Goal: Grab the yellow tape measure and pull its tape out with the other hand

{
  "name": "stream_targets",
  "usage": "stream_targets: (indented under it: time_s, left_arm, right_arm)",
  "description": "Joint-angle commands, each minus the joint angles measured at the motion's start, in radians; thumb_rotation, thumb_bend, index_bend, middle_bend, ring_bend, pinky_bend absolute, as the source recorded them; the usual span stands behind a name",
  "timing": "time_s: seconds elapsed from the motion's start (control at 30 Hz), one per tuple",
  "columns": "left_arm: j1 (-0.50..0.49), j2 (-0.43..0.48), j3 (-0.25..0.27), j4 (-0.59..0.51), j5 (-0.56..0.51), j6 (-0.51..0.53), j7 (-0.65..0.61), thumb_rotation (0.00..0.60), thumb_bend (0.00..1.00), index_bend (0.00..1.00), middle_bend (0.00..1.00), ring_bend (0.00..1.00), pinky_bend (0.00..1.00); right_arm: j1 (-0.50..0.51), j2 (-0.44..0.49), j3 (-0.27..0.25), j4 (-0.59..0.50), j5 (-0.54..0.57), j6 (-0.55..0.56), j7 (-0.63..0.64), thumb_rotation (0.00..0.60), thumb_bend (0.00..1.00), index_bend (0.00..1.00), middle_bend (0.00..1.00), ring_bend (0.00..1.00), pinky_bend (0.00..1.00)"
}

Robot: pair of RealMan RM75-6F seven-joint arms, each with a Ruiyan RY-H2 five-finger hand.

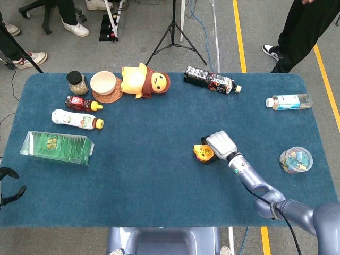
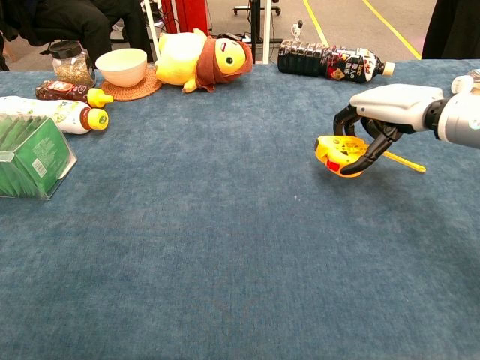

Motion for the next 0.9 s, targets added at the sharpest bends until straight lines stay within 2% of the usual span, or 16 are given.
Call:
stream_targets:
  time_s: [0.03, 0.33, 0.57, 0.9]
  left_arm:
    - [-0.026, 0.002, -0.004, -0.02, 0.012, -0.029, 0.017, 0.6, 0.2, 0.5, 0.46, 0.33, 0.35]
    - [-0.152, 0.012, -0.048, -0.092, 0.004, -0.175, 0.063, 0.6, 0.2, 0.5, 0.46, 0.35, 0.38]
    - [-0.308, 0.005, -0.117, -0.132, -0.051, -0.351, 0.073, 0.6, 0.2, 0.5, 0.46, 0.38, 0.41]
    - [-0.547, -0.066, -0.195, -0.108, -0.161, -0.565, 0.126, 0.6, 0.2, 0.5, 0.48, 0.4, 0.44]
  right_arm:
    - [-0.016, 0.046, 0.006, -0.063, -0.009, 0.029, 0.012, 0.361, 0.18, 0.64, 0.66, 0.7, 0.61]
    - [-0.047, 0.155, 0.006, -0.224, -0.029, 0.082, -0.005, 0.361, 0.18, 0.64, 0.66, 0.7, 0.61]
    - [-0.074, 0.224, 0.004, -0.328, -0.03, 0.114, -0.03, 0.357, 0.18, 0.64, 0.66, 0.7, 0.61]
    - [-0.094, 0.271, 0.01, -0.414, -0.021, 0.135, -0.067, 0.359, 0.18, 0.64, 0.66, 0.7, 0.61]
